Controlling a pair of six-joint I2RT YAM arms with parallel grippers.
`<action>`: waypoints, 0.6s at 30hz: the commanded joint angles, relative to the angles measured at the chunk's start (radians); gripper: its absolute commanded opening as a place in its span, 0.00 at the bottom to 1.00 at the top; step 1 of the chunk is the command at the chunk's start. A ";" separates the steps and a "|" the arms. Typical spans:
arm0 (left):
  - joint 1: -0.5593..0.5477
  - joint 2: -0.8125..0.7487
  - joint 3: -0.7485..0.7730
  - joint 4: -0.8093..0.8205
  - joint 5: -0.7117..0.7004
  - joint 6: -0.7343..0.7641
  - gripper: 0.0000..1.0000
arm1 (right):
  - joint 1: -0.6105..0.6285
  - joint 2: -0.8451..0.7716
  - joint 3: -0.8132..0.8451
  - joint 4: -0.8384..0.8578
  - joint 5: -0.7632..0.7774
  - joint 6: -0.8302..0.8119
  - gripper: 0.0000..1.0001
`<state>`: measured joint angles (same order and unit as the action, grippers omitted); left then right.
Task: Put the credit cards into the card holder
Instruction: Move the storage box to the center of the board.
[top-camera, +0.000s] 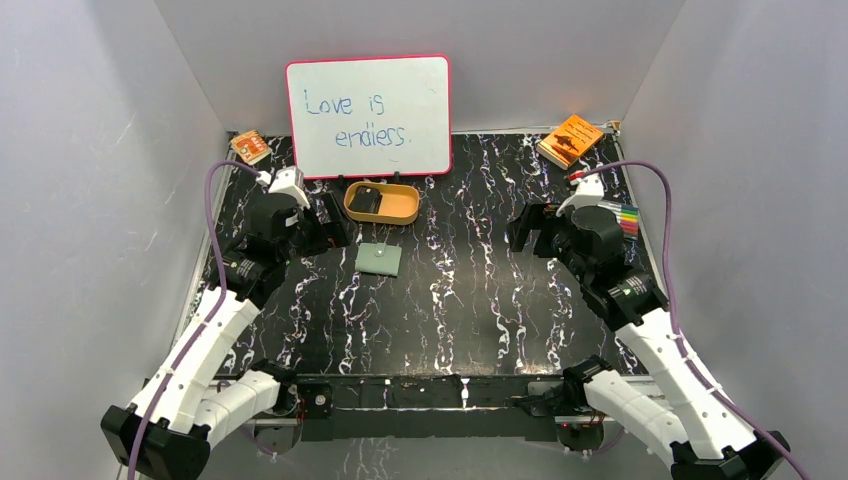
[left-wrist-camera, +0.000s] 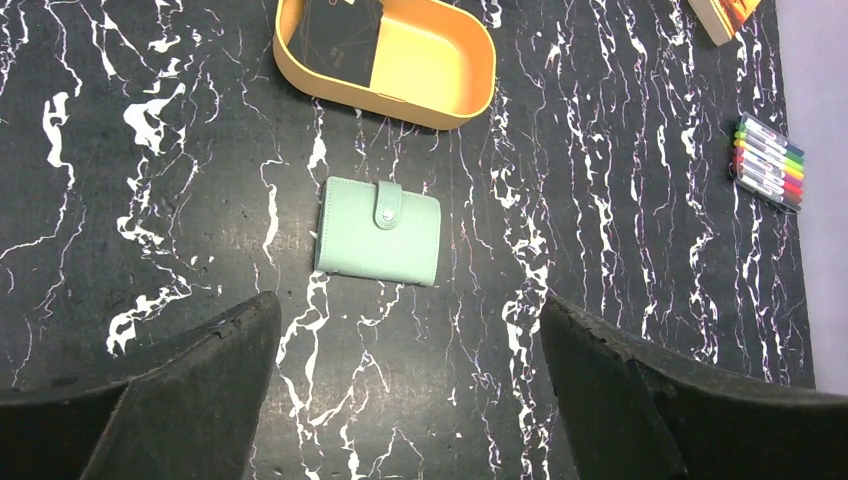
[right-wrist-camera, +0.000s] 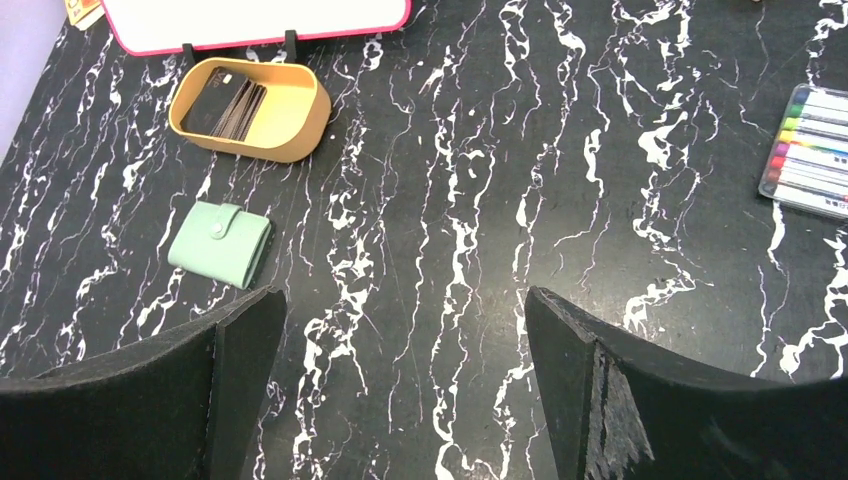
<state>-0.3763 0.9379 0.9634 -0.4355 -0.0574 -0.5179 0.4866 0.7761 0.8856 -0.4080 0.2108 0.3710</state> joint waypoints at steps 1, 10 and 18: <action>-0.009 -0.030 0.015 -0.024 -0.022 0.010 0.98 | 0.006 0.000 0.011 0.067 -0.025 0.016 0.98; -0.019 -0.008 0.024 -0.001 -0.055 -0.015 0.98 | 0.006 -0.005 0.023 0.074 0.004 -0.026 0.99; -0.018 0.025 0.045 -0.058 -0.157 -0.191 0.98 | 0.006 0.096 0.127 -0.037 -0.091 -0.089 0.95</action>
<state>-0.3904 0.9577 0.9642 -0.4397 -0.1566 -0.6010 0.4866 0.8391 0.9291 -0.4282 0.1902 0.3286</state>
